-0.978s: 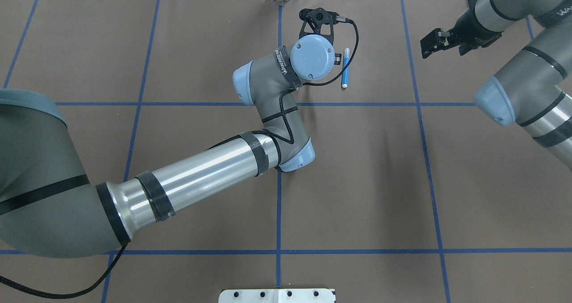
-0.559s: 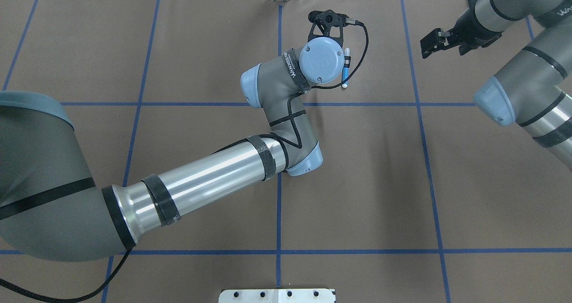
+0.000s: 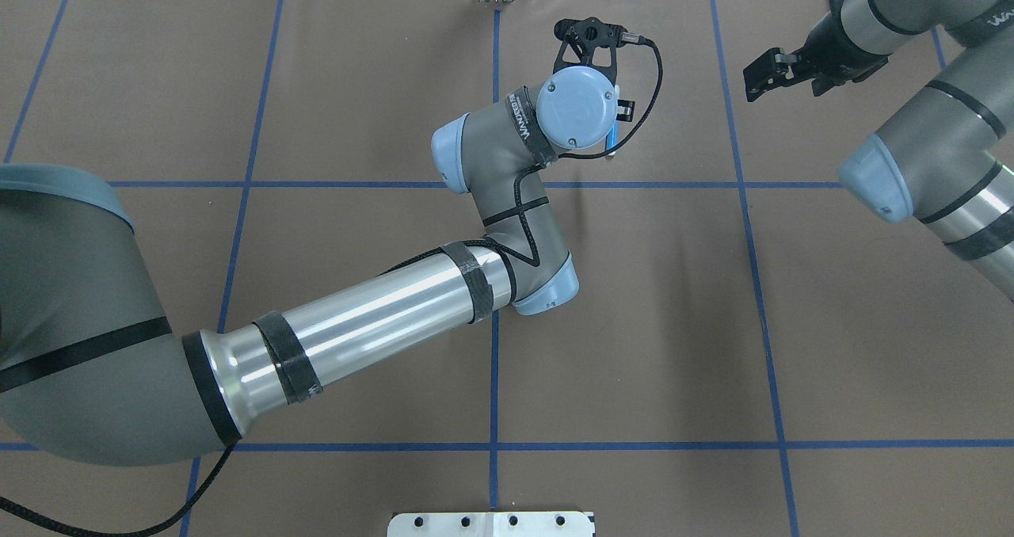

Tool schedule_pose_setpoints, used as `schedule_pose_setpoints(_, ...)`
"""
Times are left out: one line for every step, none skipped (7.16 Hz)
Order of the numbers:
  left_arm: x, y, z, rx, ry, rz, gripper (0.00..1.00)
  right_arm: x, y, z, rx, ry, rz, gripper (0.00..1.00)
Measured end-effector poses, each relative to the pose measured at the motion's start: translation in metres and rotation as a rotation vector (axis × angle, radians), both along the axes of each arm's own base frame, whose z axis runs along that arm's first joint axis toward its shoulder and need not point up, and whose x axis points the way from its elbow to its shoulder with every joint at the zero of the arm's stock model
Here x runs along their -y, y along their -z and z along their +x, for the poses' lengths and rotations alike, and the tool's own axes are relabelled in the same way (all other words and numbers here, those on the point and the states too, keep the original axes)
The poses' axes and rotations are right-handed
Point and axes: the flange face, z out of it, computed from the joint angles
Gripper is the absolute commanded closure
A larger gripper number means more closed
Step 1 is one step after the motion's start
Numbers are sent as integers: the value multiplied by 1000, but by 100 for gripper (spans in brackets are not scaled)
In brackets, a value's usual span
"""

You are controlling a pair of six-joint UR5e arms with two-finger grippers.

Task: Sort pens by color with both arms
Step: 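Place the white marker beside the blue highlighter and open the left gripper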

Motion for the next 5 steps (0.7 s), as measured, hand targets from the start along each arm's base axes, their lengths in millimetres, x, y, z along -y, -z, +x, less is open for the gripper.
schedule_pose_setpoints(-5,17,-6,-12,-11,0,0,0,3,0,3,-1,4,0)
schedule_pose_setpoints(-14,38,-16,-2,-35,-19,0,-1,6,1,7,-2,9,0)
schedule_pose_setpoints(-25,60,-30,20,-63,-51,0,-3,12,1,15,-2,16,0)
schedule_pose_setpoints(-37,78,-45,48,-96,-91,0,-7,22,-2,25,3,31,1)
schedule_pose_setpoints(-48,92,-61,83,-131,-135,0,-12,35,-10,37,14,50,1)
